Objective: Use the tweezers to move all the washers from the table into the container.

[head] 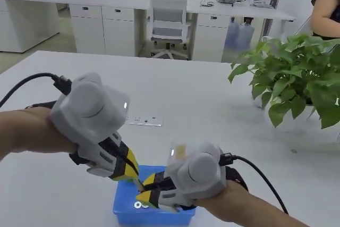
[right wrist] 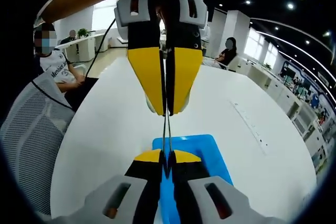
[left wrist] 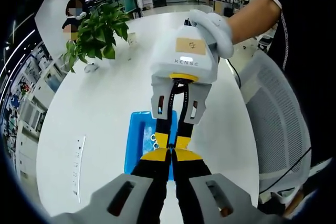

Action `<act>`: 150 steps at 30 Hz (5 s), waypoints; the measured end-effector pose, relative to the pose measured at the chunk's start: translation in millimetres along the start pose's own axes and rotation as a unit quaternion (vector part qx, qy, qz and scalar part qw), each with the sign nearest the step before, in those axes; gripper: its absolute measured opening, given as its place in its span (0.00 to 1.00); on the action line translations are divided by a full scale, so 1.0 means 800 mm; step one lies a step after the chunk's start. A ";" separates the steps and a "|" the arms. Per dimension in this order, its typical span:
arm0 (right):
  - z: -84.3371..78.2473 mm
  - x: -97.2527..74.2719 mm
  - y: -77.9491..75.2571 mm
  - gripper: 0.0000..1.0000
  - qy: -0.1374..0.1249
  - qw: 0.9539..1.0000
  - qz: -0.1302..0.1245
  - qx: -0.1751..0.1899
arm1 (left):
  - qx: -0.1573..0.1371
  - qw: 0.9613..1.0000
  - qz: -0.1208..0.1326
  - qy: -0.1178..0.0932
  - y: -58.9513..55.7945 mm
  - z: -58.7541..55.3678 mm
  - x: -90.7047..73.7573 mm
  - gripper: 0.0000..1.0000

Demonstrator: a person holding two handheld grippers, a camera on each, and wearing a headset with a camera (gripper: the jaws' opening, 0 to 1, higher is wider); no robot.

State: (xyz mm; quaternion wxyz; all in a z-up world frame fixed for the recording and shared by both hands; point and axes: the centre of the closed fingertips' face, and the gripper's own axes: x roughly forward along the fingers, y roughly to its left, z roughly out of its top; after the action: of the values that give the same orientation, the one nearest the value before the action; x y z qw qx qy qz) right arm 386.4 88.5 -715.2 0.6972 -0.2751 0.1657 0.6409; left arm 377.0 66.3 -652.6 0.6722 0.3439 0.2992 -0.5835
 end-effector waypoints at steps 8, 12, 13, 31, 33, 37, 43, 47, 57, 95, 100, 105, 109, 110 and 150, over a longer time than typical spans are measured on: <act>-0.005 -0.005 0.012 0.07 0.015 1.000 0.006 0.001 | 0.018 1.000 -0.007 0.006 -0.014 -0.005 0.002 0.06; -0.009 -0.005 0.018 0.07 0.029 1.000 0.010 -0.002 | 0.035 0.999 -0.008 0.018 -0.019 -0.012 0.007 0.06; -0.010 -0.004 0.019 0.07 0.032 0.999 0.011 -0.001 | 0.036 0.999 -0.009 0.019 -0.019 -0.012 0.008 0.06; -0.022 -0.005 0.030 0.07 0.058 0.998 0.018 0.003 | 0.048 0.999 -0.005 0.025 -0.023 -0.022 0.016 0.07; -0.022 -0.005 0.030 0.07 0.061 0.998 0.017 0.000 | 0.048 0.998 -0.007 0.030 -0.024 -0.025 0.017 0.07; -0.023 -0.007 0.030 0.07 0.061 0.998 0.015 0.000 | 0.042 0.999 -0.006 0.031 -0.024 -0.028 0.018 0.07; -0.024 -0.015 0.034 0.07 0.064 0.998 0.012 -0.012 | 0.038 0.998 -0.003 0.048 -0.028 -0.045 0.025 0.06; -0.026 -0.021 0.042 0.07 0.068 0.997 0.017 -0.020 | 0.034 0.998 -0.004 0.047 -0.037 -0.051 0.033 0.06; -0.045 -0.022 0.070 0.07 0.083 0.995 0.033 -0.035 | 0.015 0.999 -0.009 0.040 -0.068 -0.066 0.064 0.06; -0.130 0.013 0.102 0.10 0.165 0.983 0.063 -0.049 | -0.023 0.998 -0.029 0.049 -0.098 -0.101 0.140 0.06; -0.130 0.012 0.103 0.11 0.167 0.983 0.069 -0.043 | -0.032 0.998 -0.032 0.048 -0.098 -0.102 0.142 0.06; -0.131 0.011 0.105 0.12 0.174 0.981 0.073 -0.036 | -0.033 0.997 -0.037 0.050 -0.101 -0.105 0.145 0.06; -0.131 0.010 0.107 0.12 0.179 0.981 0.075 -0.031 | -0.034 0.997 -0.042 0.055 -0.104 -0.108 0.149 0.06; -0.131 0.010 0.107 0.12 0.179 0.980 0.075 -0.031 | -0.034 0.997 -0.043 0.055 -0.105 -0.108 0.150 0.06; -0.149 -0.154 0.052 0.90 0.022 0.971 -0.149 0.187 | -0.209 0.965 0.112 -0.109 -0.103 -0.107 0.041 0.84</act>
State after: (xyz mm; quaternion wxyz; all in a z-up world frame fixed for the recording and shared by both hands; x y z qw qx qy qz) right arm 344.4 -80.0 -744.8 0.8201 -0.1752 0.2554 0.4812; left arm 299.6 109.9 -738.4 0.8187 0.1618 0.2991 -0.4627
